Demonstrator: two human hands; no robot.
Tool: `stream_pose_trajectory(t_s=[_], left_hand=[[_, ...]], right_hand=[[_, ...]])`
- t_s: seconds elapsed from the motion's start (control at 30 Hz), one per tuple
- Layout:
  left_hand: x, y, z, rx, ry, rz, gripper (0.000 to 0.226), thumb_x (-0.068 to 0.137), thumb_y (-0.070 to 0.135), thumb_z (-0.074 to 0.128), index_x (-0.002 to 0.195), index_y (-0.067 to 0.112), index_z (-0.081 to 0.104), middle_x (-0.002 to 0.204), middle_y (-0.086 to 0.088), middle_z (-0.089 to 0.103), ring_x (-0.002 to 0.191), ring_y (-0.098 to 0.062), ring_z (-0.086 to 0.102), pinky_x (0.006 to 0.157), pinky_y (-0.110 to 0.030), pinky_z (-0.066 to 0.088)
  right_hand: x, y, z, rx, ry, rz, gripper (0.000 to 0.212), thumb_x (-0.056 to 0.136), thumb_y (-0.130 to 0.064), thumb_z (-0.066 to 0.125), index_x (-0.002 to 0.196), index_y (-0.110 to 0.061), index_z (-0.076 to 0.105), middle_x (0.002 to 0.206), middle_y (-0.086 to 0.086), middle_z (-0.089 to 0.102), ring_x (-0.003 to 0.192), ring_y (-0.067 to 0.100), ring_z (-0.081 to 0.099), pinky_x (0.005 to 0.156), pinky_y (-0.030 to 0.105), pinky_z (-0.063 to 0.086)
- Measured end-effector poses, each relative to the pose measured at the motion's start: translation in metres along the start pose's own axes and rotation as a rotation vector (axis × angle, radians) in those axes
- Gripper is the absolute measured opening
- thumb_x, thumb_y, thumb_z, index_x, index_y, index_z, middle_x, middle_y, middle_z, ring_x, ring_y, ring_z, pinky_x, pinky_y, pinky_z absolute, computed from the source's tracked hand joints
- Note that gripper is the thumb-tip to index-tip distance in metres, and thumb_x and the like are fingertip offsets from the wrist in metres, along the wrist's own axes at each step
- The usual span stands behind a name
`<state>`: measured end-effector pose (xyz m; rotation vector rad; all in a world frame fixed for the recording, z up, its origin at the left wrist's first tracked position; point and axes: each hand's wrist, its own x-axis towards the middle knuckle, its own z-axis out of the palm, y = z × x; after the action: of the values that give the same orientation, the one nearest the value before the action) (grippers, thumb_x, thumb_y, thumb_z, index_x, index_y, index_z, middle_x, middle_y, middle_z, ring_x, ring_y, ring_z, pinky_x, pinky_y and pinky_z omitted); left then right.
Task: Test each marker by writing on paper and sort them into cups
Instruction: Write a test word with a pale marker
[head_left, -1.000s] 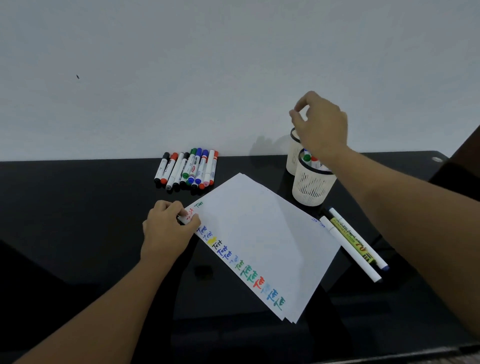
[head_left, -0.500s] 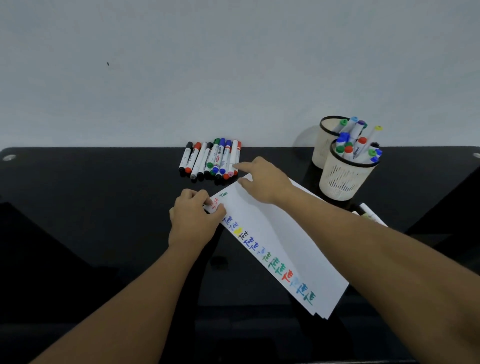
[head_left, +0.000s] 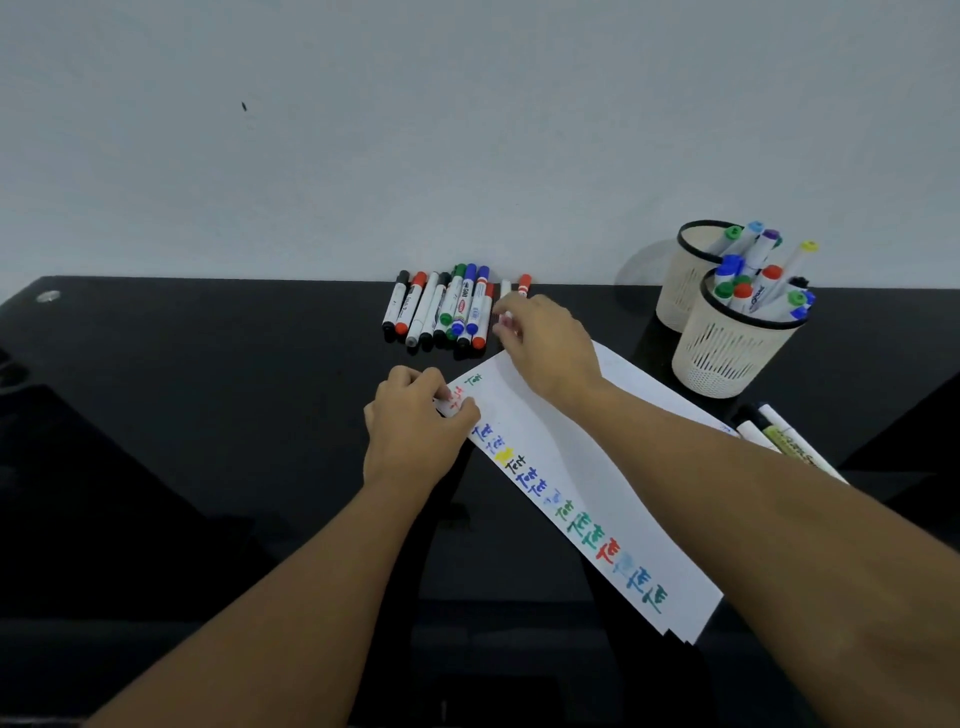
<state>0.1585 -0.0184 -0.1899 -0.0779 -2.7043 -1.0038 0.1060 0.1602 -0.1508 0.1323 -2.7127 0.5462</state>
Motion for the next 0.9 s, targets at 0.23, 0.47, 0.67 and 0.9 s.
stream_pose_trajectory(t_s=[0.23,0.47,0.67,0.9], left_hand=[[0.000,0.005,-0.003,-0.018,0.004,0.014,0.034,0.093,0.046,0.065,0.123,0.032,0.056,0.115,0.006,0.051,0.111,-0.014,0.052,0.105,-0.040,0.033],[-0.007,0.011,-0.008,-0.069,0.001,0.088,0.065,0.097,0.042,0.064,0.152,0.029,0.032,0.125,0.000,0.050,0.113,-0.009,0.046,0.096,-0.040,0.051],[-0.008,0.008,-0.006,-0.066,-0.004,0.124,0.058,0.097,0.041,0.063,0.150,0.027,0.042,0.115,0.003,0.053,0.112,-0.013,0.048,0.090,-0.034,0.050],[-0.007,0.006,-0.004,-0.041,-0.015,0.156,0.048,0.099,0.038,0.061,0.144,0.029,0.050,0.112,0.006,0.054,0.109,-0.013,0.050,0.085,-0.028,0.045]], right_hand=[[-0.039,-0.006,-0.033,0.574,0.350,0.081,0.009,0.100,-0.019,0.066,0.107,-0.017,0.061,0.090,-0.007,0.065,0.083,0.008,0.063,0.074,0.026,0.055],[-0.066,-0.014,-0.061,0.636,0.423,-0.062,0.017,0.100,-0.016,0.068,0.117,-0.015,0.069,0.109,0.001,0.056,0.097,0.002,0.059,0.095,0.031,0.054],[-0.064,-0.004,-0.063,0.140,-0.024,-0.313,0.037,0.113,-0.035,0.035,0.148,-0.032,0.045,0.109,0.004,0.059,0.097,0.018,0.053,0.083,0.038,0.047],[-0.060,0.021,-0.047,0.021,-0.330,-0.074,0.021,0.110,-0.040,0.040,0.127,-0.027,0.043,0.110,0.007,0.063,0.097,0.024,0.056,0.082,0.039,0.046]])
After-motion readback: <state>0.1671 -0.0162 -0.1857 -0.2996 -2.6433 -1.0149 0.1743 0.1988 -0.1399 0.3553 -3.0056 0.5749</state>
